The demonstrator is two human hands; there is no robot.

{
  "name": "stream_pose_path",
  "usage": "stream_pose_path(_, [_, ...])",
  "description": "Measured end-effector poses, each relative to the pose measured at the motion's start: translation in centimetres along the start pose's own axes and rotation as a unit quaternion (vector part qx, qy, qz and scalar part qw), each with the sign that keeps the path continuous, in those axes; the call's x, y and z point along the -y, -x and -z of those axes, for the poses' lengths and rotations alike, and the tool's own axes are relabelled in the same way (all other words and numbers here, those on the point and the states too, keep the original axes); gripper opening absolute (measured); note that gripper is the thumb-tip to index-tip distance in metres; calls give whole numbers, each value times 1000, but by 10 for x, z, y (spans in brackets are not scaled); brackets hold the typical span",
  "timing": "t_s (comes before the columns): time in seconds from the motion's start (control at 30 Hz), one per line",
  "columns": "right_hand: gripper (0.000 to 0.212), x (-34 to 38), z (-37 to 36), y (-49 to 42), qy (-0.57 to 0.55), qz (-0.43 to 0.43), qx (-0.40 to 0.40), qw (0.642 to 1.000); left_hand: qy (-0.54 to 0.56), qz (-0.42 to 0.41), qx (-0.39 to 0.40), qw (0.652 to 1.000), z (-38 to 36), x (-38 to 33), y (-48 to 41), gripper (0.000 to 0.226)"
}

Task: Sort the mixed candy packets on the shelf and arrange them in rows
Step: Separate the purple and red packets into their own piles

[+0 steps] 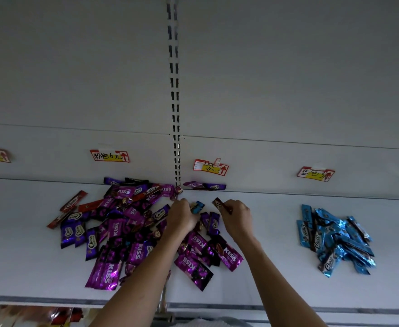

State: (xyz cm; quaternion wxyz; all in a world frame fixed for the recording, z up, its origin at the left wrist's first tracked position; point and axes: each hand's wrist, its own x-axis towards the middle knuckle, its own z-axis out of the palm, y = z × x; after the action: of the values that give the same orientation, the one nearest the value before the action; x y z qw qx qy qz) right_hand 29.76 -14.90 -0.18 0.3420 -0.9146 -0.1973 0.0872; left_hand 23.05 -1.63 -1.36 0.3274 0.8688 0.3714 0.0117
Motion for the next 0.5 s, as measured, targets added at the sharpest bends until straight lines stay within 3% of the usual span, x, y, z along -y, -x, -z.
stream_pose_path(0.1, [13, 3, 5, 8, -61, 3, -10, 998, -54, -26, -14, 998, 1, -3, -1, 39])
stream_pose_path(0.17, [12, 8, 10, 12, -105, -3, 9, 994, -32, -39, -38, 998, 5, -7, 3, 32])
stream_pose_path(0.37, [25, 21, 21, 20, -206, -28, 52, 977, 203, -55, -65, 975, 31, -14, 21, 12])
stream_pose_path(0.5, [26, 33, 35, 33, -215, 2, 51, 975, 368, -18, -9, 930, 55, -21, 37, 31])
